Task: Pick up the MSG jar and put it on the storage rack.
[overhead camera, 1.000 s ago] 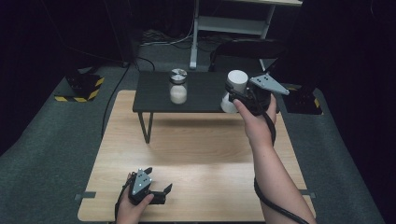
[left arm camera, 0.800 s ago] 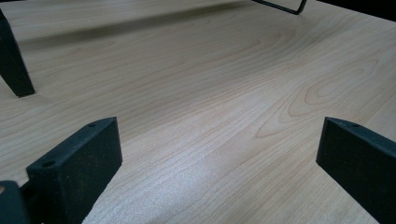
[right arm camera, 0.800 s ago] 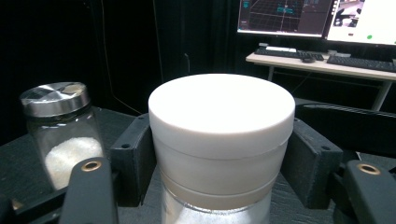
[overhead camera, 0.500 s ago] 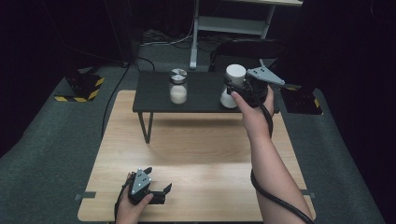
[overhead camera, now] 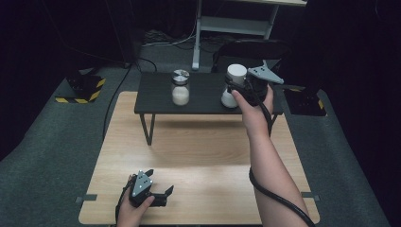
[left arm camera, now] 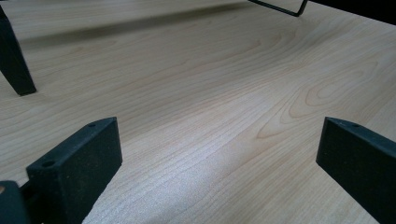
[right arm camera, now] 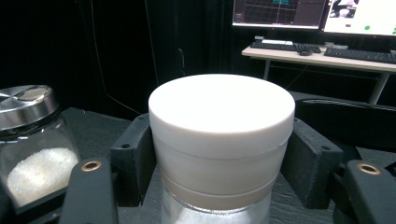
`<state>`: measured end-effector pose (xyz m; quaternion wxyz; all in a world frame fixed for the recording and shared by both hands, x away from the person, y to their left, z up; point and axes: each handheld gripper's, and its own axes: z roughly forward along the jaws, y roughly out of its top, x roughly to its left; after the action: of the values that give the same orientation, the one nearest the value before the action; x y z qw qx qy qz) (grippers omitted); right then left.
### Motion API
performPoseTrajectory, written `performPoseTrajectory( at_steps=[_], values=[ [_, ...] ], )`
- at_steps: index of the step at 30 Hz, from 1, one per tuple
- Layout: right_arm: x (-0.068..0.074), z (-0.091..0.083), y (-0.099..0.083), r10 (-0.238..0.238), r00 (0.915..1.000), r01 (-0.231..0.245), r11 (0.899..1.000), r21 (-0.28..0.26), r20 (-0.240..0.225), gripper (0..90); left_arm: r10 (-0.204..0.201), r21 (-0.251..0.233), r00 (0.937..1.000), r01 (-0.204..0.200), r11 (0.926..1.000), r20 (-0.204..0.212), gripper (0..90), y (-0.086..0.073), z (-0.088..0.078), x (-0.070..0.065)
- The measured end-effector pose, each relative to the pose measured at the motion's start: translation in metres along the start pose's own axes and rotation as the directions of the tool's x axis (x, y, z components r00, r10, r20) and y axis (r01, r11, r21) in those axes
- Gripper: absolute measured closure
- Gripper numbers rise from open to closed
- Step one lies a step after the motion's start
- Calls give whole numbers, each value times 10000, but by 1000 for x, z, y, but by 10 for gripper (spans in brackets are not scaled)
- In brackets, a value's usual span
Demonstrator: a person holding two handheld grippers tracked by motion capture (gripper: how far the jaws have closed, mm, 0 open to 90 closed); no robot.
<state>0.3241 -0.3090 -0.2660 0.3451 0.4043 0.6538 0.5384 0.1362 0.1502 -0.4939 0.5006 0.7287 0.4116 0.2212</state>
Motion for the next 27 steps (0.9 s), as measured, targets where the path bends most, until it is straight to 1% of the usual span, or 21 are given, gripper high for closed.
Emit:
performPoseTrajectory(
  at_steps=[1,5,8,12,17,24,27],
  values=[
    [1,1,0,-54,10000,54,10000,-12,32,337,-11,-2,10000,11,10000,-5,3,0,0,0],
    [0,3,-1,44,10000,-44,10000,-42,46,337,-47,-16,10000,47,10000,3,3,0,0,1],
    [-1,5,-3,-6,10000,6,10000,-90,28,336,-22,-20,10000,22,10000,-1,3,0,0,1],
    [0,5,-6,-99,9999,99,9998,-195,33,336,8,-7,10000,-8,10000,-1,3,0,0,0],
    [0,5,-9,-50,10000,52,9996,-285,50,336,2,-14,10000,-2,10000,-6,3,0,0,0],
    [0,4,-7,-12,10000,13,9998,-215,54,336,-4,-10,10000,4,10000,11,3,0,0,1],
    [0,4,-2,-15,10000,15,10000,-65,84,334,-17,-28,10000,17,10000,19,3,-1,0,1]
  ],
)
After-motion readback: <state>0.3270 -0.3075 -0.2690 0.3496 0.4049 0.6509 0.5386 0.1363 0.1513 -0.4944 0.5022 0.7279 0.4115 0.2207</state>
